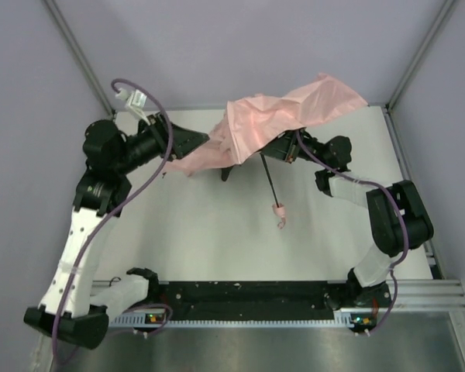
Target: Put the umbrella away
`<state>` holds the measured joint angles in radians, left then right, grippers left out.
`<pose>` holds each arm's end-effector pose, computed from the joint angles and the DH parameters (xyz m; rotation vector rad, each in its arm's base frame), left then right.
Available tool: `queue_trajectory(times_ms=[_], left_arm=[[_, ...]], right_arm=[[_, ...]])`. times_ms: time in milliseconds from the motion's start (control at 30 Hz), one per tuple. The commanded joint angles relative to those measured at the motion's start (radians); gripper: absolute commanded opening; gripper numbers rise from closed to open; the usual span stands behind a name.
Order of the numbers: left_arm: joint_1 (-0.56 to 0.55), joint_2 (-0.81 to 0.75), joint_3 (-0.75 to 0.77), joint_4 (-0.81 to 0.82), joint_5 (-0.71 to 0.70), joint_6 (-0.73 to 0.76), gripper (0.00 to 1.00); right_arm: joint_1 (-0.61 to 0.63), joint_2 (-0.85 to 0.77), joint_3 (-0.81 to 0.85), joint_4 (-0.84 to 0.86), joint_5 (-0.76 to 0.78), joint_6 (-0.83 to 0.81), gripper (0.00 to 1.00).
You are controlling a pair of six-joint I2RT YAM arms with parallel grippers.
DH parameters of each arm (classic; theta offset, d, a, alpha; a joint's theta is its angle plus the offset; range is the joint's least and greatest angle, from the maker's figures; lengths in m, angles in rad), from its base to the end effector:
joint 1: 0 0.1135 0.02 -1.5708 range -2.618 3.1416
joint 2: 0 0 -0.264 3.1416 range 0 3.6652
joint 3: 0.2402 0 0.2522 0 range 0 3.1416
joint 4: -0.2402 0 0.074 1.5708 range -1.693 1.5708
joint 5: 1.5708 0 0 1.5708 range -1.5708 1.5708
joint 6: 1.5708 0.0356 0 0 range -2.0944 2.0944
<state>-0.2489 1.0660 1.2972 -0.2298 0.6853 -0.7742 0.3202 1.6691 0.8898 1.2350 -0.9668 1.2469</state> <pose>0.2063 -0.0757 0.4592 0.1395 1.7302 -1.3098 0.3201 0.1370 0.2882 -0.3700 1.5358 1.8173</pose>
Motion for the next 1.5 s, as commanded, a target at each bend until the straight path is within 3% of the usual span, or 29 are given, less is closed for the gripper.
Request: queue_trajectory(times_ms=[0, 100, 233, 333, 400, 500, 600, 767, 800, 933, 1033, 1067, 1200, 1267, 1400, 1467], left_arm=[[0.052, -0.118, 0.007, -0.274, -0.188, 0.202, 0.59], [0.117, -0.103, -0.010, -0.382, -0.207, 0.201, 0.72], [0.160, -0.098, -0.033, -0.442, -0.297, 0.245, 0.74], [0.161, -0.101, -0.105, -0.329, -0.245, 0.267, 0.73], [0.161, -0.074, -0.186, -0.141, -0.103, 0.198, 0.67], [0.152, -0.006, -0.274, 0.050, 0.005, 0.081, 0.43], [0.103, 0.060, -0.257, 0.157, -0.003, 0.049, 0.24], [-0.058, 0.188, -0.147, 0.401, -0.066, -0.052, 0.00], [-0.102, 0.228, -0.104, 0.412, -0.072, -0.060, 0.00], [-0.217, 0.389, 0.054, 0.449, -0.033, -0.103, 0.00], [-0.219, 0.382, 0.050, 0.394, -0.052, -0.088, 0.01], [-0.216, 0.368, 0.047, 0.353, -0.055, -0.065, 0.07], [-0.205, 0.211, -0.050, 0.235, -0.140, 0.012, 0.28], [-0.191, 0.103, -0.108, 0.153, -0.188, 0.024, 0.33], [-0.150, -0.087, -0.197, 0.049, -0.260, 0.021, 0.34], [-0.147, -0.173, -0.226, 0.008, -0.324, 0.030, 0.45]], right_arm=[[-0.006, -0.029, 0.026, 0.212, -0.012, 0.026, 0.00], [-0.006, -0.040, 0.032, 0.201, -0.021, 0.025, 0.00], [-0.004, -0.042, 0.060, 0.192, -0.041, 0.042, 0.00], [-0.006, -0.040, 0.075, 0.190, -0.053, 0.054, 0.00], [-0.006, -0.039, 0.080, 0.195, -0.061, 0.066, 0.00], [-0.004, -0.038, 0.083, 0.205, -0.076, 0.082, 0.00], [-0.004, -0.035, 0.074, 0.208, -0.075, 0.086, 0.00], [0.023, -0.011, 0.089, 0.213, -0.059, 0.092, 0.00], [0.031, -0.006, 0.095, 0.212, -0.047, 0.091, 0.00], [0.049, 0.015, 0.094, 0.238, 0.005, 0.105, 0.00], [0.049, 0.012, 0.087, 0.215, 0.030, 0.089, 0.00], [0.048, 0.009, 0.086, 0.207, 0.036, 0.080, 0.00], [0.043, -0.008, 0.083, 0.155, 0.060, 0.039, 0.00], [0.043, -0.017, 0.080, 0.136, 0.068, 0.020, 0.00], [0.043, -0.025, 0.080, 0.121, 0.066, 0.011, 0.00], [0.043, -0.022, 0.083, 0.124, 0.057, 0.013, 0.00]])
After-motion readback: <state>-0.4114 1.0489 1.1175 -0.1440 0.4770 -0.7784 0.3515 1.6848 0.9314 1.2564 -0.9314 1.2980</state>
